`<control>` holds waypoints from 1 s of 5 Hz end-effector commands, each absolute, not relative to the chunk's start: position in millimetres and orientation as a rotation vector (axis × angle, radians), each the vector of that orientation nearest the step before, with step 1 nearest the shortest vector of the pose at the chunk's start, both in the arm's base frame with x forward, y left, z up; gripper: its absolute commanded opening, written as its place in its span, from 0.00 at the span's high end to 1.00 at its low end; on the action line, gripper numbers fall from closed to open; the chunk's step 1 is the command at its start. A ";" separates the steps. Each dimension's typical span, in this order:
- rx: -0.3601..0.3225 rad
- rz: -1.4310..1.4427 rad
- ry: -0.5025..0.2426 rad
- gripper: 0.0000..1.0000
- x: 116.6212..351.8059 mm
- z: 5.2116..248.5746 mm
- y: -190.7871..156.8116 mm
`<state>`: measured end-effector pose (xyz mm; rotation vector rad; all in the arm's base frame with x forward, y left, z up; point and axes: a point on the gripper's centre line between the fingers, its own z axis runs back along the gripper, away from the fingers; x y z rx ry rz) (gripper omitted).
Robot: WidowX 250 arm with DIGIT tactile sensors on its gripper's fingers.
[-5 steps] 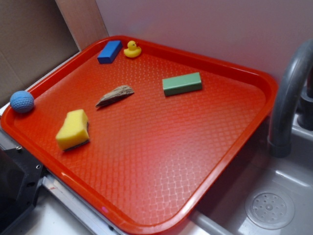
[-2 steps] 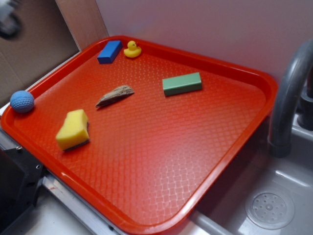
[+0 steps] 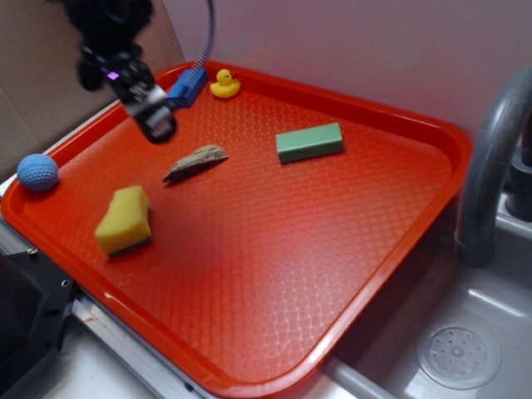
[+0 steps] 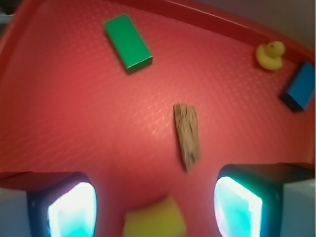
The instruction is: Grab the wood chip.
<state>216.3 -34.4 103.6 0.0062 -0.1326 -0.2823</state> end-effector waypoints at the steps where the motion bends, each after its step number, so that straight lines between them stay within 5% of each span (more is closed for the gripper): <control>1: 0.072 -0.255 -0.155 0.00 223.1 58.3 -3.3; 5: 0.044 -0.345 -0.037 0.00 230.0 4.0 0.6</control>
